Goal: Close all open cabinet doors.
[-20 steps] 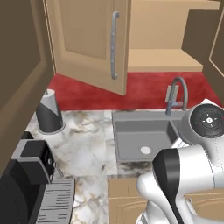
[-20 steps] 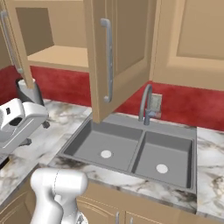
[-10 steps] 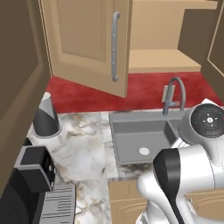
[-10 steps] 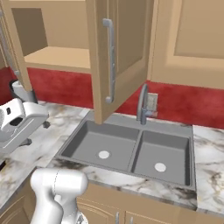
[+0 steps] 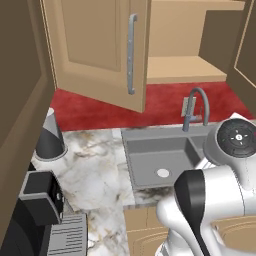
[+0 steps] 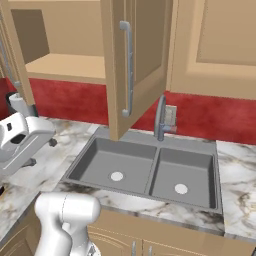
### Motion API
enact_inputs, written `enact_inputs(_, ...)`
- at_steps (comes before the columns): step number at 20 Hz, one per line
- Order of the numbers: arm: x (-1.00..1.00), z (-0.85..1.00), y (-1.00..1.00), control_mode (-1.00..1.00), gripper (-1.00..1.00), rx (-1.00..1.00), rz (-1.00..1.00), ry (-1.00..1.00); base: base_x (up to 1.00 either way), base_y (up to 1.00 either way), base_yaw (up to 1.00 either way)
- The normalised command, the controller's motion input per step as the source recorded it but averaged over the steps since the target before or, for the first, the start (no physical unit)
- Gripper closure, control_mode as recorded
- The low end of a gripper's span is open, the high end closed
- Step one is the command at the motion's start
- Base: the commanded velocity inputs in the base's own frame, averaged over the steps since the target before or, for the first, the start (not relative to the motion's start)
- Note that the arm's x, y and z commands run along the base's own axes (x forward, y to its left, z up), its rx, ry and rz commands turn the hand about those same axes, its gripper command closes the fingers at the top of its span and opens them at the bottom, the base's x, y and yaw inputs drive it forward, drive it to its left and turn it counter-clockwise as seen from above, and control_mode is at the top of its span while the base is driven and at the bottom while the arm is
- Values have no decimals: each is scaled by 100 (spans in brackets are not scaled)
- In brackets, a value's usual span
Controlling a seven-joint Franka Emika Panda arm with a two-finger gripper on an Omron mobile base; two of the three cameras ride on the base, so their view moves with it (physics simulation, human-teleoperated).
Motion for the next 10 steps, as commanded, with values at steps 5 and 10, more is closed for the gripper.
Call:
enact_inputs(5,-44,-17,0,-100,-100,-3,0,-12,0,0,0)
enact_inputs(10,-72,-7,1,-100,-100,-5,0,-24,0,0,0)
